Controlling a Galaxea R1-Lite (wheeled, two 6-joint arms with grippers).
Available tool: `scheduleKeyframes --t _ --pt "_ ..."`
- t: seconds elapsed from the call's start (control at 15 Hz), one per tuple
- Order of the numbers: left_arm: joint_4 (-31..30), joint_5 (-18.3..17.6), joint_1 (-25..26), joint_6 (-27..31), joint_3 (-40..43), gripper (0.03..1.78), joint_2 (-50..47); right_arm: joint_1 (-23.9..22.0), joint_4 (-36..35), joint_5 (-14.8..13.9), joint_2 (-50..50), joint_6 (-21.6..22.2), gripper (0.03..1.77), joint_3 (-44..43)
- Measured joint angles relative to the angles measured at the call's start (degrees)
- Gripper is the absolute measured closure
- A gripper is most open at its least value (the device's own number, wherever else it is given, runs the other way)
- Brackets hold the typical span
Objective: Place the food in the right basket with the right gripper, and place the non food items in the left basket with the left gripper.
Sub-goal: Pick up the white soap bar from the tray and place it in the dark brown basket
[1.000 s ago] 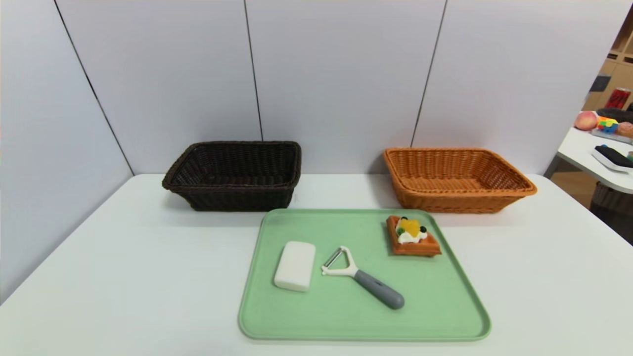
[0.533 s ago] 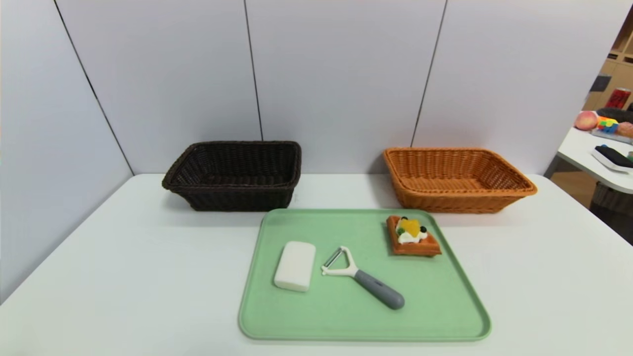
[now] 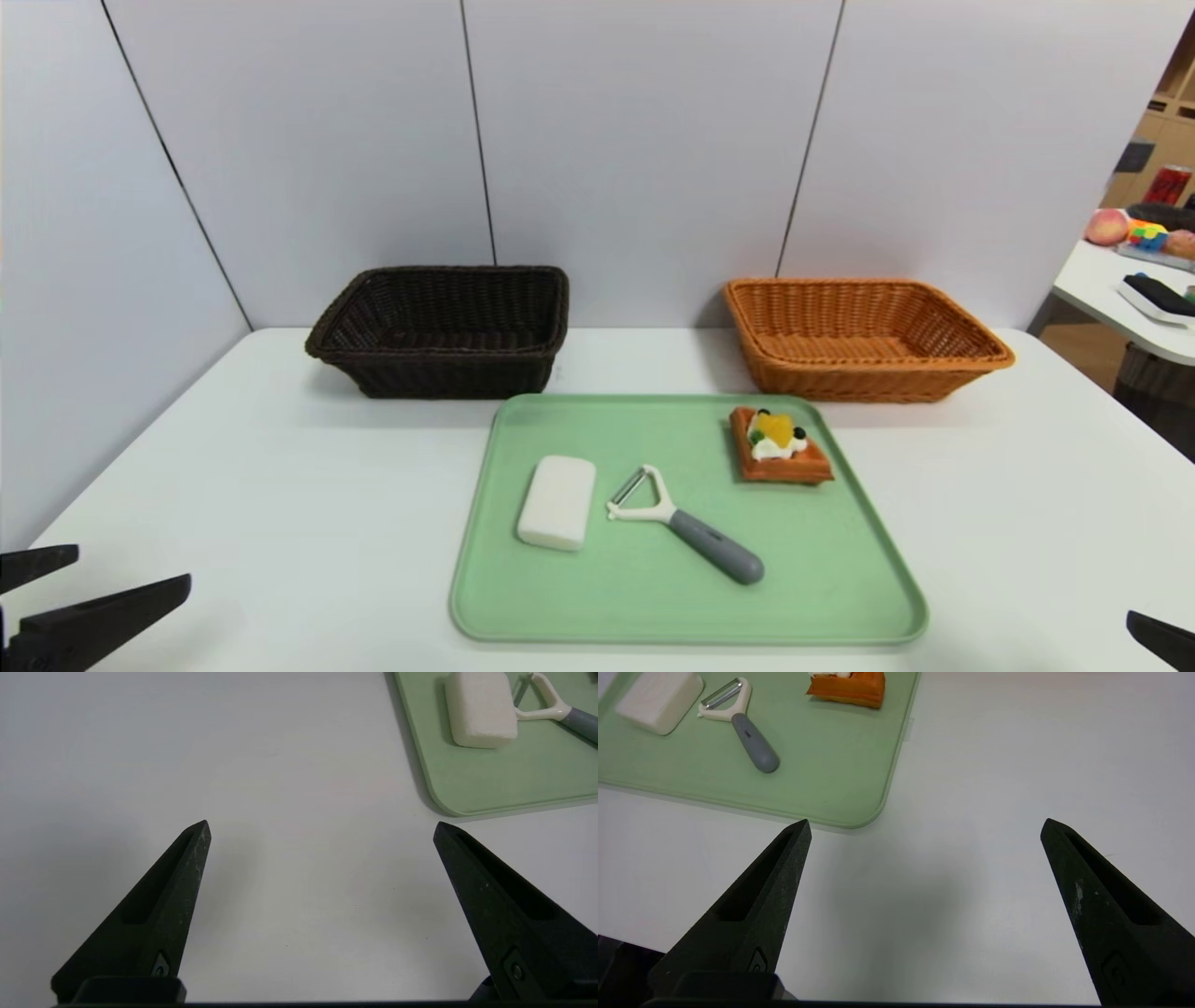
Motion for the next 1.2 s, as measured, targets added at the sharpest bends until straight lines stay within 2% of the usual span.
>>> scheduleKeyframes --t 0.2,0.33,0.73,1.0,1.13,1.2 --pt "-0.11 -4.71 -0.20 0.06 -4.33 0.12 8.30 1.27 0.00 1.05 4.63 0.09 0.10 -2.21" --pt "-0.11 -5.46 -1.97 0.35 -6.05 0.12 12.29 1.82 0.01 2.12 8.05 0.06 0.10 -3.89" --pt "-0.13 -4.63 -11.50 0.15 -10.81 0.12 20.43 3.17 -0.77 2.90 18.60 0.01 0.10 -6.86" --pt "-0.11 -3.72 -14.45 0.02 -13.26 0.12 25.14 4.71 -1.12 2.93 21.99 0.06 0.10 -7.61" --pt "-0.11 -2.51 -15.79 -1.13 -15.17 0.12 28.17 6.11 -1.05 2.90 22.85 0.12 0.10 -7.83" --pt "-0.15 -0.79 -17.08 -2.95 -16.57 0.12 30.16 6.52 -1.10 2.93 23.52 0.10 0.10 -7.83"
